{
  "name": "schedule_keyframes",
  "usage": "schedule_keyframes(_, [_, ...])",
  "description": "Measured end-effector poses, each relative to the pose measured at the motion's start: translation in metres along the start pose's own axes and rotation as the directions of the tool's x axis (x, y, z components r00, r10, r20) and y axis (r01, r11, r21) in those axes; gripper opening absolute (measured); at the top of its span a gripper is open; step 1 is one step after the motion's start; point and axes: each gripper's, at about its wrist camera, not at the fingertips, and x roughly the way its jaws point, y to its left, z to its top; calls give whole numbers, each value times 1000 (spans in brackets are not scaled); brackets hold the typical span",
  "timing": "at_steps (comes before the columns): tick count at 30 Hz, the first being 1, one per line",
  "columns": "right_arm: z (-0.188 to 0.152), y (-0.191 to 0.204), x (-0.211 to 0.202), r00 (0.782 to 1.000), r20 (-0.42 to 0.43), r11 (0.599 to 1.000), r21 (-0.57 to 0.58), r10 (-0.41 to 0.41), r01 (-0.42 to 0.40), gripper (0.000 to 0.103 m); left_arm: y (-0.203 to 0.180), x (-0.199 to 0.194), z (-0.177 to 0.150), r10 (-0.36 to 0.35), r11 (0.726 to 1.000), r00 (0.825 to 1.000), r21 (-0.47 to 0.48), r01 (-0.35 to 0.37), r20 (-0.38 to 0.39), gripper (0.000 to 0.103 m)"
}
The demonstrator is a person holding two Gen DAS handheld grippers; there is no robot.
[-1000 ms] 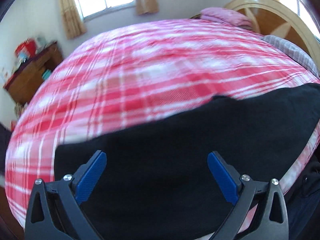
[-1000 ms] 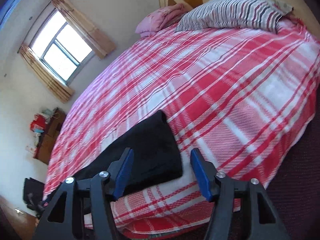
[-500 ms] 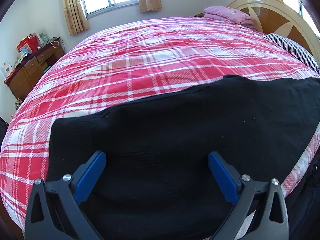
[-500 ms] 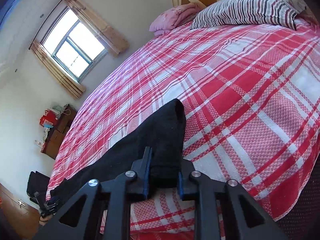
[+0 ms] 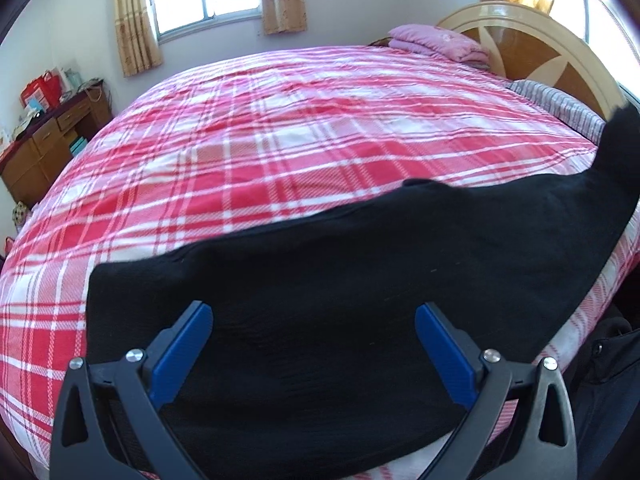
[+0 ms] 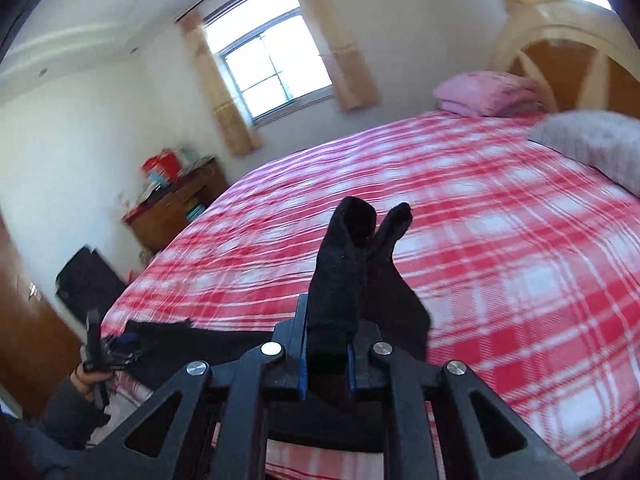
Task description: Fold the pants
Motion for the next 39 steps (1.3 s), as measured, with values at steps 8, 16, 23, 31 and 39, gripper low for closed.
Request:
schedule_keyframes(8, [-20,92,96,978,-176,976,-164,116,-145,14,-21,-12,7,-57,998,998,25,57,26,103])
schedule_keyframes(16, [-94,153,192,890,-445,932,-269,102,-242,16,-50,-11,9,-161,986,987,36,160,10,103])
schedule_keyframes(23, [-102,136,186,821,-524,917,-172,225,-361,44,-74,-8,12,-216,975,976,62,215,-4,103])
schedule_keyframes(31, [-85,96,170,870,-450,960,-86,201,-266,44,-115,9,24,-300,948,953,100,301,-32,103])
schedule_keyframes(39, [-103,142,177,857,-486,913,-246,174,-325,44,-149,27,44,-189,956,982,221,191,-30,102])
